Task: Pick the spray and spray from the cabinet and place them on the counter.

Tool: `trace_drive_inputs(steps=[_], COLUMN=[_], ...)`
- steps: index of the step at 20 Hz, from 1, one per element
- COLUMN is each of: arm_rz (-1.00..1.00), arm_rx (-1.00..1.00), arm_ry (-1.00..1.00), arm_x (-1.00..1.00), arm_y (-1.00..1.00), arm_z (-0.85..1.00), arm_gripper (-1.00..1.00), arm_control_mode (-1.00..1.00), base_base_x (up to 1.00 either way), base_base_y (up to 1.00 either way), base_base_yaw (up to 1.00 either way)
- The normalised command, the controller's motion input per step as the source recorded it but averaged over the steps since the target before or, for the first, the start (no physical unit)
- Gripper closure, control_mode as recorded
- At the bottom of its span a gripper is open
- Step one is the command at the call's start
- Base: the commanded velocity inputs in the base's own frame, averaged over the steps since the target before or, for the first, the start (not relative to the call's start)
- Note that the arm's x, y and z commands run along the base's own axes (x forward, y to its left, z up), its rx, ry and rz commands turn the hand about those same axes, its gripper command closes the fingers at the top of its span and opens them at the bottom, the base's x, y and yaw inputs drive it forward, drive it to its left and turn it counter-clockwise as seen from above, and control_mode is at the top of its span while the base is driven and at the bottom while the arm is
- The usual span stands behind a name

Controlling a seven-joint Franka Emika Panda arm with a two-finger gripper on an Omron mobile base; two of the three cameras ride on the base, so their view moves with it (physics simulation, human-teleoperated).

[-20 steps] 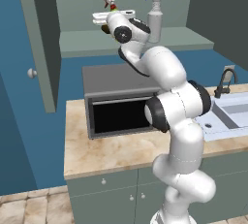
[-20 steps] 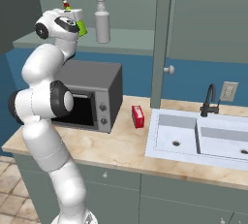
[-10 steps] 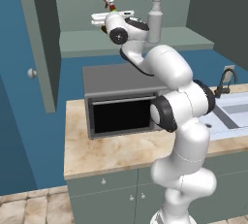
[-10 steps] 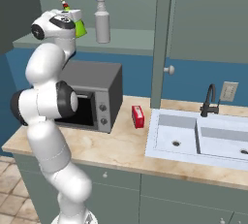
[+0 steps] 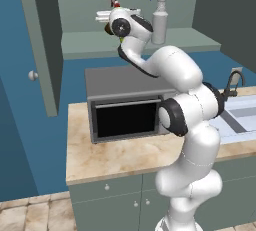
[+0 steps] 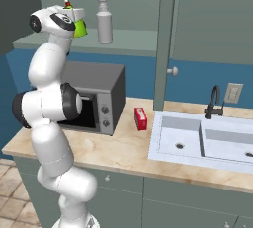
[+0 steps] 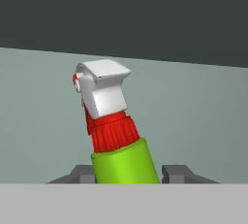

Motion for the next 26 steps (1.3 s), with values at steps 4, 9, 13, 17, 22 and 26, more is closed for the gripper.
trace_drive_inputs(steps=[4,9,13,17,22,26], arm_rz=[-0.06,-0.06,-0.07,-0.06,-0.02,-0.01], arm_rx=[0.05,0.04,0.03,0.03,0.04,0.06], arm_ry=[0.10,0.09,0.11,0.08,0.02,0.01], arm_x=[-0.06,-0.07,-0.09,-0.07,-0.01,0.00], arm_y=[-0.03,-0.05,-0.09,-0.11,-0.01,0.00], arm_z=[0.08,0.06,0.06,0.02,-0.03,-0.18], arm_gripper=[1.00,1.00,1.00,1.00,1.00,1.00], arm_control_mode=[-1.00,-1.00,-1.00,-1.00,-1.00,-1.00], base_base_x=[0.00,0.00,0.00,0.00,0.00,0.00], base_base_y=[0.00,0.00,0.00,0.00,0.00,0.00], base_base_yaw=[0.00,0.00,0.00,0.00,0.00,0.00])
